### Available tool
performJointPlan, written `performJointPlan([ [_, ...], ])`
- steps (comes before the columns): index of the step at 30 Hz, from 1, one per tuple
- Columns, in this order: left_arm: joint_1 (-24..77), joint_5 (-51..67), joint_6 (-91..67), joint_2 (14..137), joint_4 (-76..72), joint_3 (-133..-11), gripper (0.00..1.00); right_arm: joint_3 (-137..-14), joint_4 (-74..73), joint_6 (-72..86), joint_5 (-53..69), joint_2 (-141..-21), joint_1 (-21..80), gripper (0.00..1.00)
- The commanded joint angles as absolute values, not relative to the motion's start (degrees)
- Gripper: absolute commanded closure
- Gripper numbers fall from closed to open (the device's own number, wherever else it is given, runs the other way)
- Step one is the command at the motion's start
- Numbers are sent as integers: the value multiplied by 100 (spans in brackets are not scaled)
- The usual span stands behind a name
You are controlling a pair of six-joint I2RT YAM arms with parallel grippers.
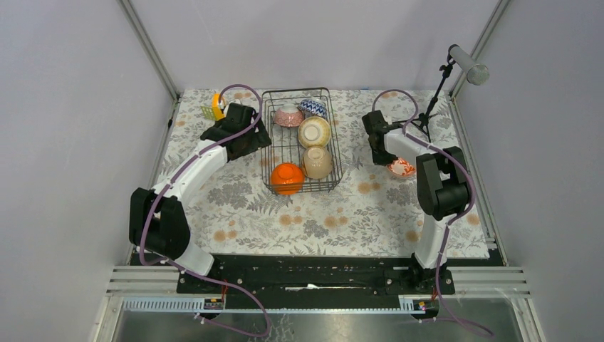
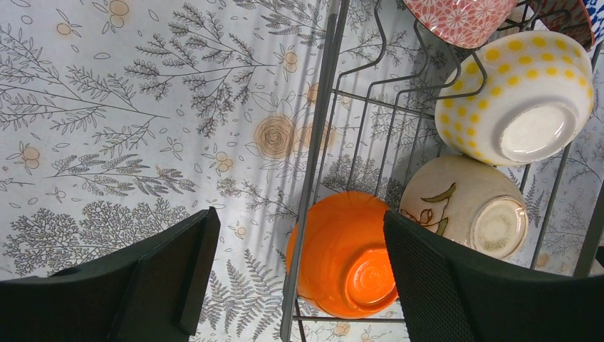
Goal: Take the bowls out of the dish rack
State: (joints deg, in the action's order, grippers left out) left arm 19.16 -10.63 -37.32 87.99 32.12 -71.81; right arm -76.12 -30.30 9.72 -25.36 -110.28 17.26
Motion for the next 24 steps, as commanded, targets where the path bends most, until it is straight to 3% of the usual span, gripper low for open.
performJointPlan([
  [1, 1934, -1285, -3718, 8743, 3114, -7374, 9, -7883, -2763, 1007, -2729, -11081, 1604, 97],
  [9, 1929, -1073, -3743, 8829, 3104, -7410, 9, -8039, -2830, 995, -2253, -10914, 1608, 62],
  [24, 2015, -1431, -3416, 9650, 2907, -7986, 26, -8201, -2774, 1364, -469, -9623, 1792, 19],
])
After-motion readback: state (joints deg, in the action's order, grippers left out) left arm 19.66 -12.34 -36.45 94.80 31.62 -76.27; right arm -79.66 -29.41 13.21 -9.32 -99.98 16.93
